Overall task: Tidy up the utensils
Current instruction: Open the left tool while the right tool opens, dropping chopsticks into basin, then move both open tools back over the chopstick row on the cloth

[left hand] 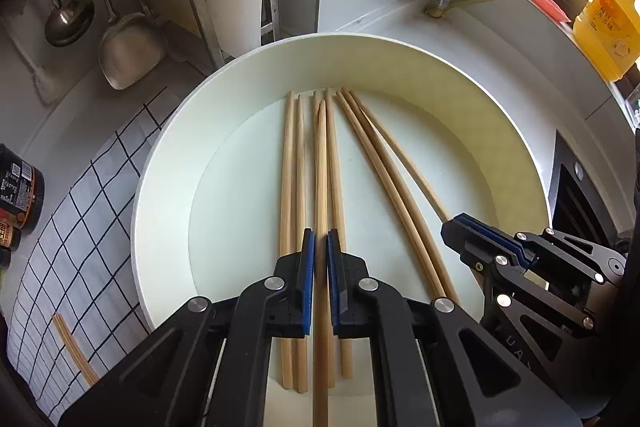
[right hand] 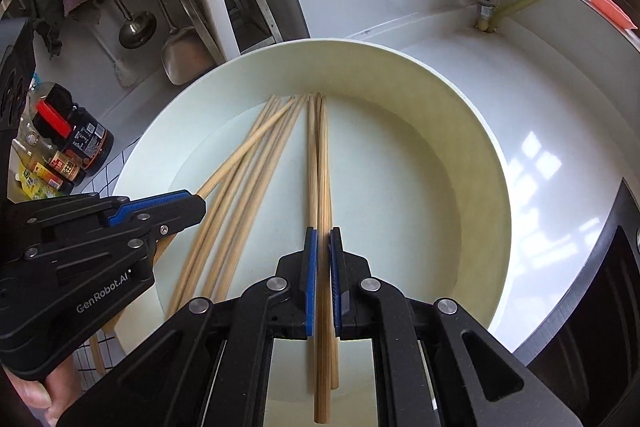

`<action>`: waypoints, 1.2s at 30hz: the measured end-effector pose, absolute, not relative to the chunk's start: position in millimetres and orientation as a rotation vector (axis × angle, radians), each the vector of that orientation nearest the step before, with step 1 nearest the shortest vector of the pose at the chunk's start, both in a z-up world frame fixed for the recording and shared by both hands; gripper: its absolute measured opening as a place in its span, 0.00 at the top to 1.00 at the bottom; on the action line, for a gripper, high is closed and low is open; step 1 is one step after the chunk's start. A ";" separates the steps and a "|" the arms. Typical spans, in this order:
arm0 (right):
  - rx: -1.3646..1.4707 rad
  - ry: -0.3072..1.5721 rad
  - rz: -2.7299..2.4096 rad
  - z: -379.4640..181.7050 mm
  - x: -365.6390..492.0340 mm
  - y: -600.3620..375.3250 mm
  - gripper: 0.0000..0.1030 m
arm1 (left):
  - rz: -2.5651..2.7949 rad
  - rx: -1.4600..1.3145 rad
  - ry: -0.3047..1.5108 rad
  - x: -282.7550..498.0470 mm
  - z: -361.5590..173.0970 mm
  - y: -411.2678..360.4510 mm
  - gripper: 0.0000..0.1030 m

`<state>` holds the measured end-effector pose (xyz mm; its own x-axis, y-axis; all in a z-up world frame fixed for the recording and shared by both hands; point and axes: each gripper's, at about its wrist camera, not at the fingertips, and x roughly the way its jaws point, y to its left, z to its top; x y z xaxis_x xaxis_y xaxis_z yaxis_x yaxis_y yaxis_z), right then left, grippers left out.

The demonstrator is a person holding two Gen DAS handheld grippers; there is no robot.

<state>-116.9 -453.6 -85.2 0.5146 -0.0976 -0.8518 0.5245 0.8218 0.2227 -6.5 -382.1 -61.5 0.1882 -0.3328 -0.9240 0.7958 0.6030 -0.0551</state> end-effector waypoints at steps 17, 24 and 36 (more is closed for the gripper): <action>0.441 0.926 -0.374 -63.6 -128.9 -435.0 0.92 | -0.750 0.413 1.066 -6.1 -28.2 -327.9 0.40; 0.404 0.933 -0.302 -57.8 -124.1 -394.9 0.92 | -0.673 0.395 1.041 -9.7 -16.3 -277.0 0.38; 0.267 0.954 -0.150 -42.5 -98.1 -309.5 0.88 | -0.479 0.292 1.061 -5.2 -18.0 -154.2 0.38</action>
